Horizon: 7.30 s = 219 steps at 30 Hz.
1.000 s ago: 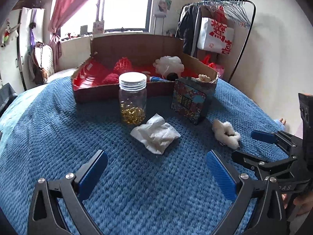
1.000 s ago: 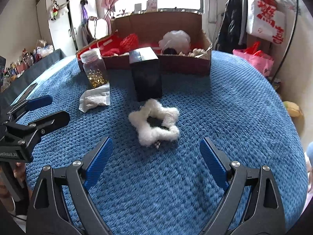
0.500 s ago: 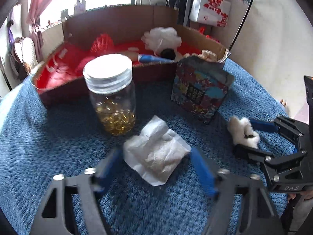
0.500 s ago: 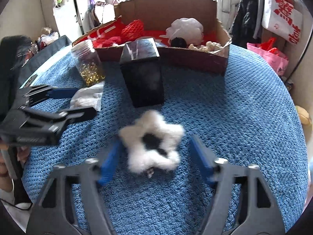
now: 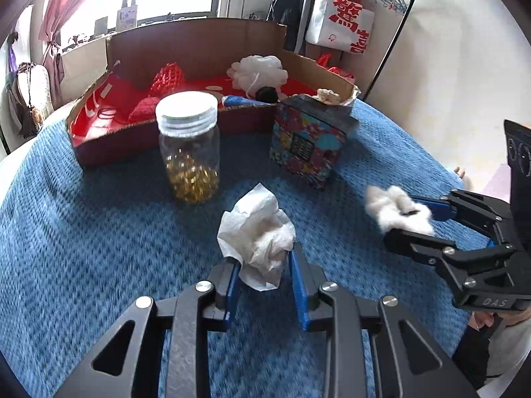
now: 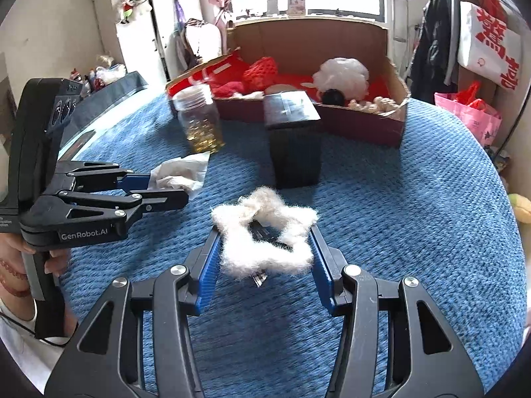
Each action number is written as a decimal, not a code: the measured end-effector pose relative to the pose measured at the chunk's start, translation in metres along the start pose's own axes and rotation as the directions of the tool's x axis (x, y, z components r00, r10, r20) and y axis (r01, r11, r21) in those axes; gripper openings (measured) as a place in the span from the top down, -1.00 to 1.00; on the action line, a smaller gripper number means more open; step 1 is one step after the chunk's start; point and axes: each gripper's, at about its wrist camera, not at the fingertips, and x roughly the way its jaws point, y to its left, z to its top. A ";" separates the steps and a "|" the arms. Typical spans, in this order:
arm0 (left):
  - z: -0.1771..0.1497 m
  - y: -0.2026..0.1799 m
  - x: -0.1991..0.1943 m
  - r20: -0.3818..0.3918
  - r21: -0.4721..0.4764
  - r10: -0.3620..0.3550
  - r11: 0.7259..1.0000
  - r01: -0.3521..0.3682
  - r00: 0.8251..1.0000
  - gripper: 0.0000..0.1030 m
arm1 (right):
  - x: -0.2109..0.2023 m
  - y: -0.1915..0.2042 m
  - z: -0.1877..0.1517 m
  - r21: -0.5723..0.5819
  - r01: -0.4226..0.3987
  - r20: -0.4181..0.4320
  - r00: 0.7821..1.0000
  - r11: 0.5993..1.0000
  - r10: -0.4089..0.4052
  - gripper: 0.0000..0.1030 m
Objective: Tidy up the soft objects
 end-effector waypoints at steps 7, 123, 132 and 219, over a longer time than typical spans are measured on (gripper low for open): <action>-0.011 0.004 -0.006 -0.001 -0.015 0.010 1.000 -0.010 1.000 0.43 | 0.004 0.013 -0.004 -0.020 -0.015 -0.010 1.000 1.000 0.015 0.07; 0.289 0.222 0.204 -0.403 -0.036 0.116 0.989 -0.143 0.908 0.10 | 0.302 -0.065 0.319 -0.103 0.046 -0.463 0.882 0.994 -0.089 0.06; 0.293 0.224 0.200 -0.396 -0.043 0.115 0.989 -0.144 0.911 -0.10 | 0.307 -0.069 0.318 -0.094 0.049 -0.468 0.879 0.994 -0.088 -0.06; 0.143 0.095 0.054 -0.077 -0.177 0.183 0.965 -0.194 0.980 -0.99 | 0.113 -0.063 0.173 0.143 0.203 -0.187 0.967 0.969 -0.175 -0.75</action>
